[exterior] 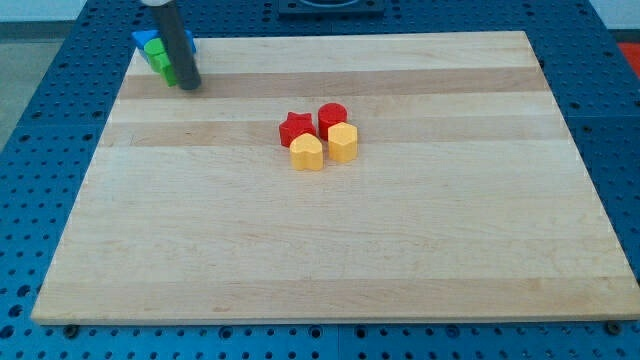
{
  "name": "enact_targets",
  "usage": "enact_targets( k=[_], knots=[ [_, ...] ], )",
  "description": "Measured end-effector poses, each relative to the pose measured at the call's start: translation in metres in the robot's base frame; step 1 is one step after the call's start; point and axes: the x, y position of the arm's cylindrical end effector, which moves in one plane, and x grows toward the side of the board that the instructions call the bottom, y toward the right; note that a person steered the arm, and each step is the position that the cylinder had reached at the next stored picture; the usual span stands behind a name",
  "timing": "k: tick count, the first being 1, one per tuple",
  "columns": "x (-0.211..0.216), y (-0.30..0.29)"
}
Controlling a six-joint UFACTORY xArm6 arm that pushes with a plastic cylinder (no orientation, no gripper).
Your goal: Push the green star to the right of the green circle
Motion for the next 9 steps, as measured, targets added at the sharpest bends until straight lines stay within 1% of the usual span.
enact_targets(
  k=[1, 2, 3, 4, 5, 6, 7, 8, 9],
  knots=[
    [0.005, 0.021],
    [0.032, 0.006],
    [0.034, -0.031],
    [0.024, -0.055],
    [0.010, -0.056],
    [-0.007, -0.043],
    [-0.015, -0.028],
    [-0.018, -0.027],
    [-0.006, -0.021]
  ],
)
